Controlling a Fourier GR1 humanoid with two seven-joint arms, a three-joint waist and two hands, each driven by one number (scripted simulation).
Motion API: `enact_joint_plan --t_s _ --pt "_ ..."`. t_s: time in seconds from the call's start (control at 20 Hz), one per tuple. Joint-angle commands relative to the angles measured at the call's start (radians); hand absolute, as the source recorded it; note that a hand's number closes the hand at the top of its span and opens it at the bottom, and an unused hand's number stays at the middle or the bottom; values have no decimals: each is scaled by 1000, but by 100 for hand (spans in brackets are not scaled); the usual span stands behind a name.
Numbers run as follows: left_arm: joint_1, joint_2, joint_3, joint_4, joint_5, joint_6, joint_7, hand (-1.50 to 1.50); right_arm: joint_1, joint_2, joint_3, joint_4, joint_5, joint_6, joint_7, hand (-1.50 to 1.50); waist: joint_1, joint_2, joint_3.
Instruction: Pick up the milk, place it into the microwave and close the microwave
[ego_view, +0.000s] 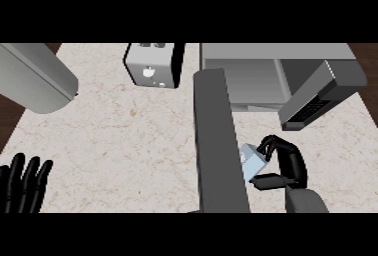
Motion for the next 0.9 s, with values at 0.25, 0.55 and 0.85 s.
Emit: enact_joint_plan --t_s 0.25,0.55,0.85 --pt "-34 10 39 6 10 -6 36 -150 -240 5 9 -11 68 -202 280 150 5 3 2" --pt "-23 33 88 7 66 -48 30 -150 -463 11 -35 281 142 -367 278 150 21 8 2" --pt "6 15 31 -13 32 -55 7 -150 -624 -87 -126 547 146 -407 205 150 53 19 4"
